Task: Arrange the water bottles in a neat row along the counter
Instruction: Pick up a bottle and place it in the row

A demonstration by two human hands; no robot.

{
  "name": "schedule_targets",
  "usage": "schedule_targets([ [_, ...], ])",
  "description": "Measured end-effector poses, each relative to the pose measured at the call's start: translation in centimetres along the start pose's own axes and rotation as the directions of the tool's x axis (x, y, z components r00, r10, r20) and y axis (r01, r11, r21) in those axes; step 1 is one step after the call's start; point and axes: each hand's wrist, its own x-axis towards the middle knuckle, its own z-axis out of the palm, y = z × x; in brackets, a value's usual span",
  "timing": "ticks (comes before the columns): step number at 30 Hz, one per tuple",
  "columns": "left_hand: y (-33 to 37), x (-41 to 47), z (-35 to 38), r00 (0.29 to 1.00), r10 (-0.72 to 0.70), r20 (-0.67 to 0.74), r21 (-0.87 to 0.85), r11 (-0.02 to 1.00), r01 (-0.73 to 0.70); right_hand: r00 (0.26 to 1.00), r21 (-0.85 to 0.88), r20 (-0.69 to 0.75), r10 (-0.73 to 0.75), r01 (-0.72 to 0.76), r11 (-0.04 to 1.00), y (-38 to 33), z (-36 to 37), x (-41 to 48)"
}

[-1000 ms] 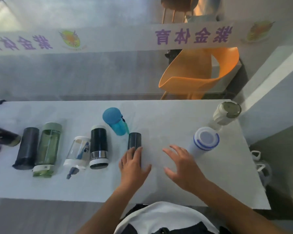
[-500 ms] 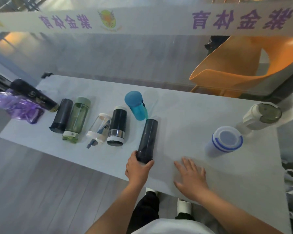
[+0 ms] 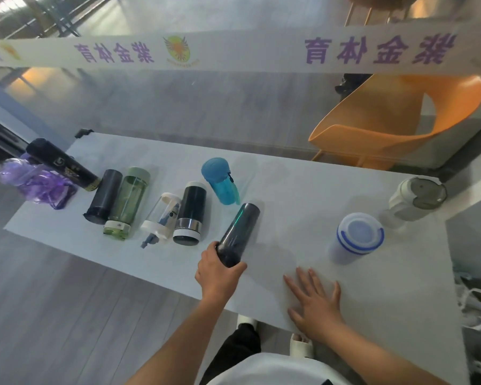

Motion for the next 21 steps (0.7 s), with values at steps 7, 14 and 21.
schedule_targets([
  [7,4.8,0.3,-3.3,0.942,0.33,0.059,-0.047,0.944,-0.328,0.998,0.023,0.05,0.027,-0.028,0.999,0.2,0.8,0.1],
  [14,8.4,0.8,-2.8,0.875,0.45,0.179,0.091,0.878,-0.47,0.999,0.04,-0.029,0.03,-0.029,0.999,0.1,-0.1,-0.1],
  [21,7.4,0.4,-2.5,0.859,0.471,0.202,0.101,0.862,-0.496,0.999,0.039,0.049,0.024,-0.026,0.999,0.9,0.9,-0.4],
])
